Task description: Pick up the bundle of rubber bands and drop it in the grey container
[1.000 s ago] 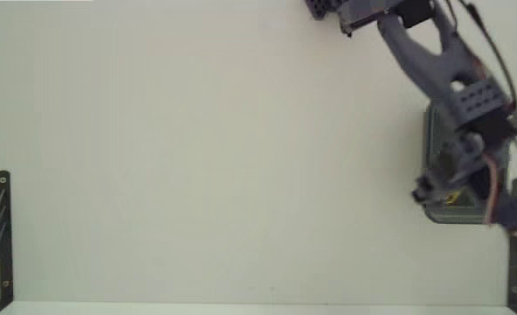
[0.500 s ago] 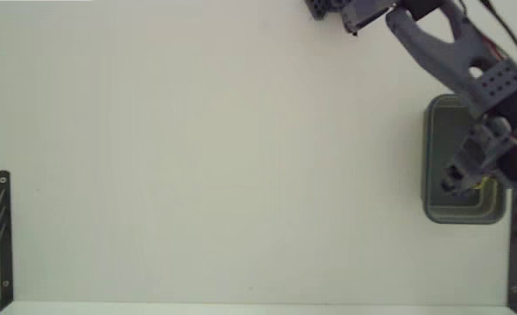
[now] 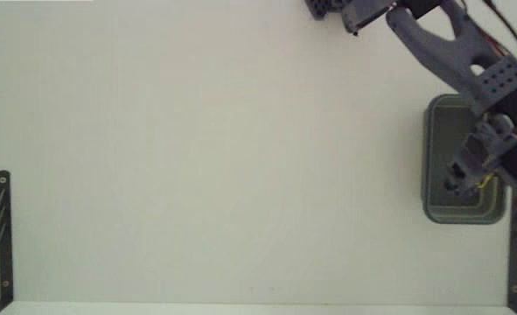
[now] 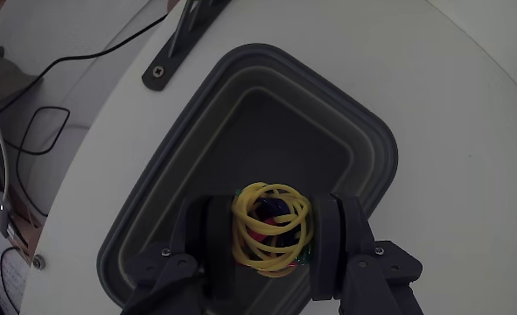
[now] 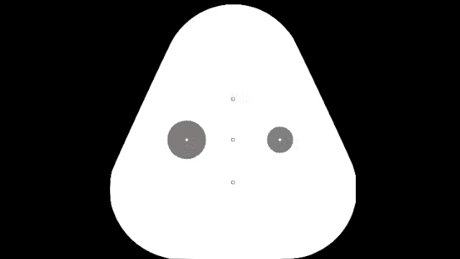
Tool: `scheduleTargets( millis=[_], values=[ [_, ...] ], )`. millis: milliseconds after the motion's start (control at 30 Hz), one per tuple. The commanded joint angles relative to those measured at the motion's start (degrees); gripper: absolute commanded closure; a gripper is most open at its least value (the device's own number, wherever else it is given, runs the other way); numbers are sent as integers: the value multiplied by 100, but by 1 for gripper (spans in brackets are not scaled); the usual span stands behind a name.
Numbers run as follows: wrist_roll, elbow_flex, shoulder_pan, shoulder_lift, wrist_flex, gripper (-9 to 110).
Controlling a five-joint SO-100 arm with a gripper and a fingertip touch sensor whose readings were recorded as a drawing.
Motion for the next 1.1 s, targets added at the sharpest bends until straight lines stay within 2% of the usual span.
scheduleTargets(
  millis=[0,767,800,1067],
  values=[
    [26,51,-93,415,-48,55],
    [26,51,-93,415,-48,55],
    [26,51,-93,415,-48,-9],
    [26,51,-93,415,-48,-9]
  ],
)
